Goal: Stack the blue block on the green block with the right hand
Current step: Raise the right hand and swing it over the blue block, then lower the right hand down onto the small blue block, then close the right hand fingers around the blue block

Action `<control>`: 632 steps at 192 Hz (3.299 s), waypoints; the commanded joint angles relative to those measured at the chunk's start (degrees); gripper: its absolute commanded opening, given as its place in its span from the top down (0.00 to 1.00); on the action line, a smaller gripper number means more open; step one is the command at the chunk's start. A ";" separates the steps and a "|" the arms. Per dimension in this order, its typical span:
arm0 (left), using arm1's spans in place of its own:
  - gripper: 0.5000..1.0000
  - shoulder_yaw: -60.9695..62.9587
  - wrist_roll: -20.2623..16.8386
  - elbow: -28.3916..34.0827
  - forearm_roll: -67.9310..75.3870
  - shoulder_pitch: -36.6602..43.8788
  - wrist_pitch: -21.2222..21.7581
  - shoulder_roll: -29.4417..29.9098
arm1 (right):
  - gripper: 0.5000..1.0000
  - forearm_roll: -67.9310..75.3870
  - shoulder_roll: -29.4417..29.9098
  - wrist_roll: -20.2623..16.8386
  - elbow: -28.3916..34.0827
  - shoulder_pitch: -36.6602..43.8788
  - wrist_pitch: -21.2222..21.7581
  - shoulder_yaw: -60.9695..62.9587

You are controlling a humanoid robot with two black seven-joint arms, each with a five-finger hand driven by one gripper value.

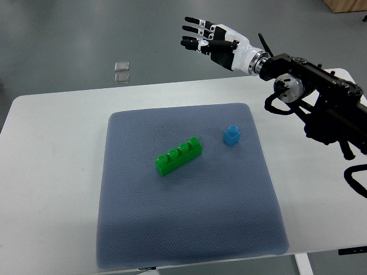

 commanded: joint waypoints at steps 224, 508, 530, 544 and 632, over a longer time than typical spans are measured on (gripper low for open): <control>0.00 0.00 0.00 0.04 0.00 -0.01 -0.04 0.00 | 0.16 -27.07 -11.46 -0.22 37.40 55.96 14.16 -74.28; 0.00 0.00 0.00 0.04 0.00 -0.01 -0.04 0.00 | 0.46 -31.82 -1.36 -3.91 24.65 27.13 -15.64 -74.81; 0.00 0.00 0.00 0.04 0.00 -0.01 -0.04 0.00 | 0.46 -31.91 -0.65 -3.91 23.51 26.43 -15.73 -74.81; 0.00 0.00 0.00 0.04 0.00 -0.01 0.04 0.00 | 0.47 -32.08 -0.65 -3.91 23.16 25.90 -15.82 -74.81; 0.00 0.00 0.00 0.04 0.00 -0.01 -0.04 0.00 | 0.60 -33.23 0.14 -4.00 22.37 24.76 -16.87 -74.90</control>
